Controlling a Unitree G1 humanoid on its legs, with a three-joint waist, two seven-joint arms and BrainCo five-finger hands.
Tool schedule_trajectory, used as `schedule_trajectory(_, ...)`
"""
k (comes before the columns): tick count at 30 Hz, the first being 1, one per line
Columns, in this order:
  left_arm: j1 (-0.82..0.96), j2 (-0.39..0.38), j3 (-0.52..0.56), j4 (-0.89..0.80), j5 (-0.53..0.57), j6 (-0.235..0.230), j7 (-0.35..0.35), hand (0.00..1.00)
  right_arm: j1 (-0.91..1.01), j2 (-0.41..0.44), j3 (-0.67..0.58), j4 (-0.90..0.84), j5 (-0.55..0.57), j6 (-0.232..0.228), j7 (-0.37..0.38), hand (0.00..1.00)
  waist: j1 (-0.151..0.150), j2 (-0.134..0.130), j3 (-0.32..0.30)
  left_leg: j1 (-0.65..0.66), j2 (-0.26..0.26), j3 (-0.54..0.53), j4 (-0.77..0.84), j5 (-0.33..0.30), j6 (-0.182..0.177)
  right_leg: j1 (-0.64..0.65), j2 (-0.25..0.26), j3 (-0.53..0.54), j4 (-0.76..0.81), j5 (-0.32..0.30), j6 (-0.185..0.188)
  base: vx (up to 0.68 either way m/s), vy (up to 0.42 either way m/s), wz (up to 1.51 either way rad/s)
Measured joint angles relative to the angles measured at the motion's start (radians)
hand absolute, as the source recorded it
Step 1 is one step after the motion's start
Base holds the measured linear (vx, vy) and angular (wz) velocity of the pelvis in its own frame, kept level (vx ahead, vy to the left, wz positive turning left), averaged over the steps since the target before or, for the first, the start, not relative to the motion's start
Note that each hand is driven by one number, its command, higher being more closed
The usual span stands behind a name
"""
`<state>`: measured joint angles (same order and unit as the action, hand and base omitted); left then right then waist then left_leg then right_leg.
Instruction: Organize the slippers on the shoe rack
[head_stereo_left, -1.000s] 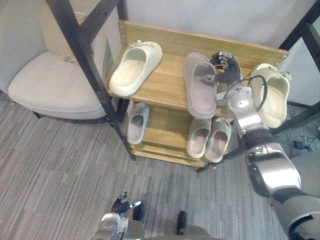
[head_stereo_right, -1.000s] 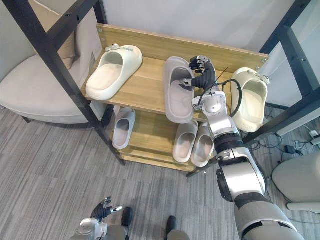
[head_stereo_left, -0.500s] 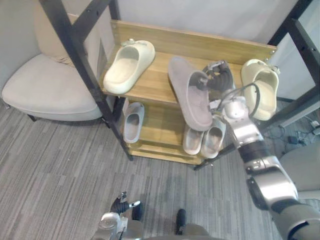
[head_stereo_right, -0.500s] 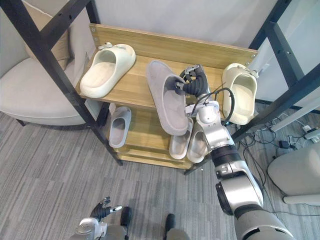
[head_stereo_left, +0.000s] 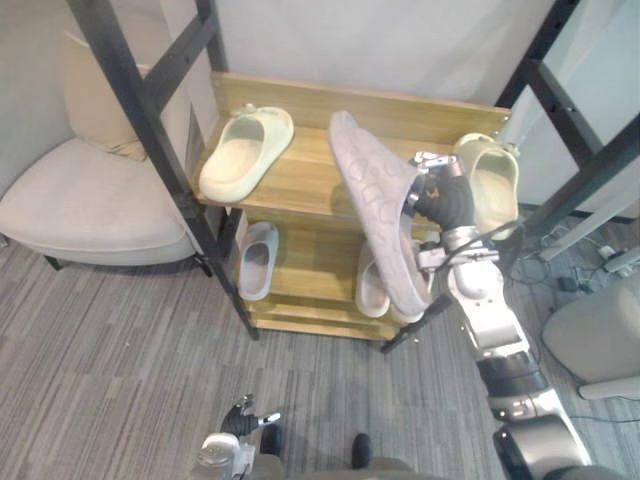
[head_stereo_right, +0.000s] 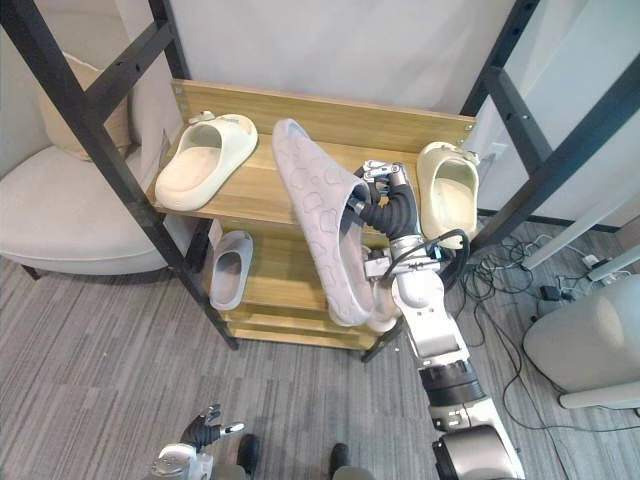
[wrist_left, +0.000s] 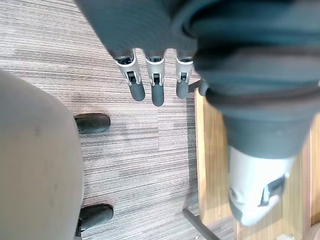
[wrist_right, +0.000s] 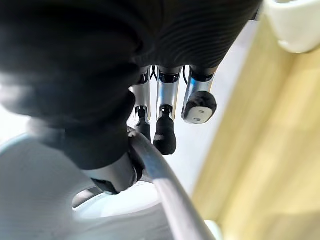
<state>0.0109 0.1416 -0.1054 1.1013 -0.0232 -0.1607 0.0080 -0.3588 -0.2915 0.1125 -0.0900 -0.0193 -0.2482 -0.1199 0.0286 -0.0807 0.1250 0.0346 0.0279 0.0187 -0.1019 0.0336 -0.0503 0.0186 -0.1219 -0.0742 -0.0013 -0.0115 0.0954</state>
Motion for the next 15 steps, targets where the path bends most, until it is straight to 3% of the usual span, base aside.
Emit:
schedule_trajectory(6,0.001,-0.003,-0.001,0.032,0.003,-0.001,-0.013,0.00,0.132,0.013,0.097,-0.076,0.022,-0.029,0.073,1.00,-0.007,0.006,-0.034,0.004,-0.001,0.002,0.000,0.000,0.000,0.002,0.001,0.003,0.002,0.000,0.000,-0.01,0.000,0.00)
schedule_trajectory(13,-0.001,-0.004,-0.001,0.040,0.007,-0.003,-0.014,0.00,0.235,0.014,0.231,-0.017,0.018,-0.028,0.143,1.00,-0.004,0.014,-0.032,-0.006,-0.002,0.000,0.014,-0.003,-0.002,-0.009,-0.002,0.002,0.022,-0.010,0.003,0.00,0.000,0.01)
schedule_trajectory(15,-0.036,-0.004,0.000,0.034,0.011,-0.009,-0.014,0.00,0.207,0.011,0.246,0.054,0.016,-0.028,0.140,1.00,0.002,0.032,0.015,-0.153,-0.002,-0.007,0.262,-0.106,0.002,-0.097,-0.009,0.003,0.162,-0.056,-0.004,-0.08,-0.006,0.12)
